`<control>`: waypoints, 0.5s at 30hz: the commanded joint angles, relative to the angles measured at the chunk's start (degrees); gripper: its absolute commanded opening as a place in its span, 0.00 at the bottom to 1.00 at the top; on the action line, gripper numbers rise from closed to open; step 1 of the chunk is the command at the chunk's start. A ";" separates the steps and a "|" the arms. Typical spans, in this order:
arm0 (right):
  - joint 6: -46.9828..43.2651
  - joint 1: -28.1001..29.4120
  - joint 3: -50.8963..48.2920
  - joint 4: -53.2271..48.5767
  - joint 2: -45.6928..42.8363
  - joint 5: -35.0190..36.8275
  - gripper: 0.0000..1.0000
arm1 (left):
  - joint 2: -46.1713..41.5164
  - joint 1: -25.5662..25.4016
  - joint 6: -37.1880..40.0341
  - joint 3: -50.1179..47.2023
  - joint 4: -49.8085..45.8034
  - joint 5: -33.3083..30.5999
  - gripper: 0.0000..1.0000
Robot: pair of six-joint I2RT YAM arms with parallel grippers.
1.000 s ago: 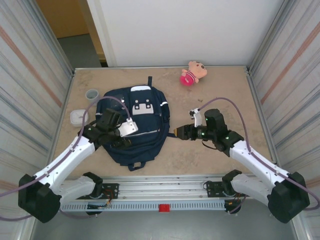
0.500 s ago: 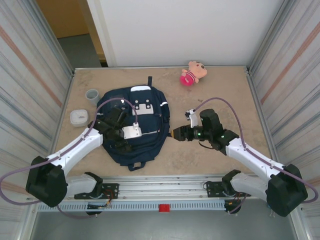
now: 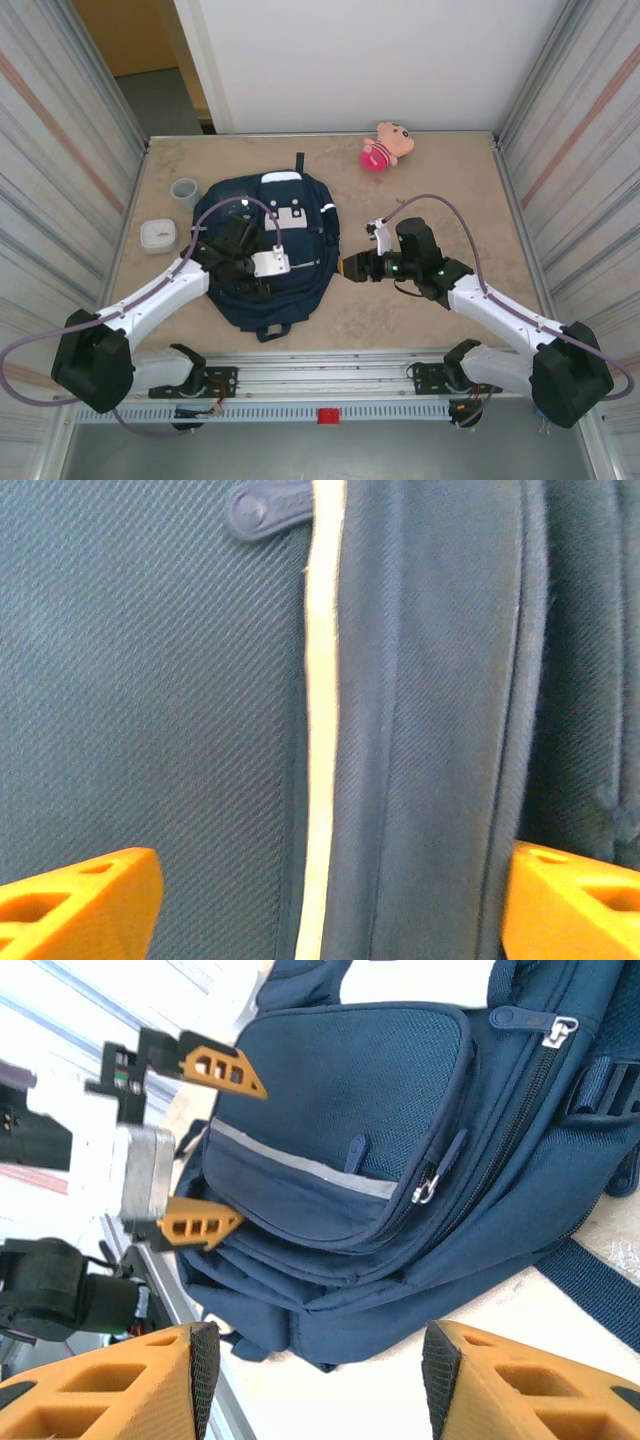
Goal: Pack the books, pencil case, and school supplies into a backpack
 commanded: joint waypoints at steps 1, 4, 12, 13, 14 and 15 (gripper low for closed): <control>0.63 0.63 0.30 2.24 0.13 -1.36 0.57 | -0.65 -2.24 0.43 -2.20 3.06 0.42 0.89; 0.90 0.91 0.05 2.84 0.21 -1.38 0.57 | 2.31 -2.71 -0.05 -1.96 5.60 -7.38 0.80; 0.31 -0.32 -1.71 4.31 -1.48 -0.40 0.57 | -5.04 -2.19 -3.19 -0.27 4.36 0.76 0.16; 0.49 -0.91 -1.97 4.79 -1.70 -0.61 0.57 | -7.44 -2.09 -3.15 -0.99 4.49 4.06 0.11; 0.55 -1.59 -2.35 5.52 -2.19 -0.84 0.58 | -10.15 -1.62 -3.26 -1.95 4.94 7.65 0.06; 0.70 -2.33 -2.78 6.28 -2.63 -0.80 0.58 | -12.81 -0.91 -3.34 -2.71 5.18 11.48 0.03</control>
